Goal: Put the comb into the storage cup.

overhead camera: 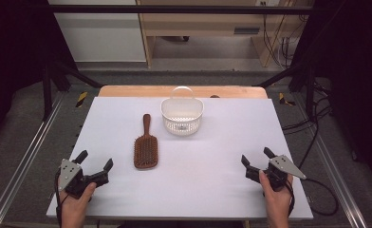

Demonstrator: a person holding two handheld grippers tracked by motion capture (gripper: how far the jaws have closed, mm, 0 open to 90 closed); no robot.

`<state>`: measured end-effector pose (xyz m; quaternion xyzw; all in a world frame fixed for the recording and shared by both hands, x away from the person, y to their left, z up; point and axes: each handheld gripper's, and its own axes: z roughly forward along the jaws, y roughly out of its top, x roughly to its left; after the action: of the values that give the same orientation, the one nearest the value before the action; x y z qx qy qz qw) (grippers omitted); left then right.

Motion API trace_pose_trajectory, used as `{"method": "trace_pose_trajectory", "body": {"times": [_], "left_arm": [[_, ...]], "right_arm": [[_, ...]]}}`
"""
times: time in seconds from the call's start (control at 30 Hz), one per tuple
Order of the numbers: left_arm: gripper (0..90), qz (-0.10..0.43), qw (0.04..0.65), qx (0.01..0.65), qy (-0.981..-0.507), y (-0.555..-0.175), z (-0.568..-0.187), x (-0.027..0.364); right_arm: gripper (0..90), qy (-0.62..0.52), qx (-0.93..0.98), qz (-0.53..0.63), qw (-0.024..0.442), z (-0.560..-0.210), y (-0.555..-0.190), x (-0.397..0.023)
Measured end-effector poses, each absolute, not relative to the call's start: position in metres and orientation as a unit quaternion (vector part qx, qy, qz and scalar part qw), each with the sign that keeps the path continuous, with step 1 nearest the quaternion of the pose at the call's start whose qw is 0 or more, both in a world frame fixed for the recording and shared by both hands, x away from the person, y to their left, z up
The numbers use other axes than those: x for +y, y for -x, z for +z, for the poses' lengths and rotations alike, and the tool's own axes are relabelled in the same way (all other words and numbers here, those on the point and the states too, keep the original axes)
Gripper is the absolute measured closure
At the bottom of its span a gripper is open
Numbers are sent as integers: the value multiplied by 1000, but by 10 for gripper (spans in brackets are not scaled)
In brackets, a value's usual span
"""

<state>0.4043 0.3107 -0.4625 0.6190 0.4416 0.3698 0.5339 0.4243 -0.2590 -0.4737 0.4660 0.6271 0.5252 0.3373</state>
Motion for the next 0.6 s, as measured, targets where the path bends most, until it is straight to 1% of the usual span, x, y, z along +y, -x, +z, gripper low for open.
{"method": "trace_pose_trajectory", "body": {"times": [0.3,0.43,0.57,0.6], "left_arm": [[41,370,528,448,-619,-404,-462,313],[62,371,528,450,-618,-404,-461,312],[109,370,529,451,-616,-403,-460,312],[135,368,531,452,-615,-403,-460,312]], "right_arm": [[83,-468,620,529,341,-472,-423,-261],[83,-468,622,528,339,-473,-423,-261],[83,-463,623,527,345,-472,-423,-260],[83,-463,624,526,346,-472,-424,-260]]}}
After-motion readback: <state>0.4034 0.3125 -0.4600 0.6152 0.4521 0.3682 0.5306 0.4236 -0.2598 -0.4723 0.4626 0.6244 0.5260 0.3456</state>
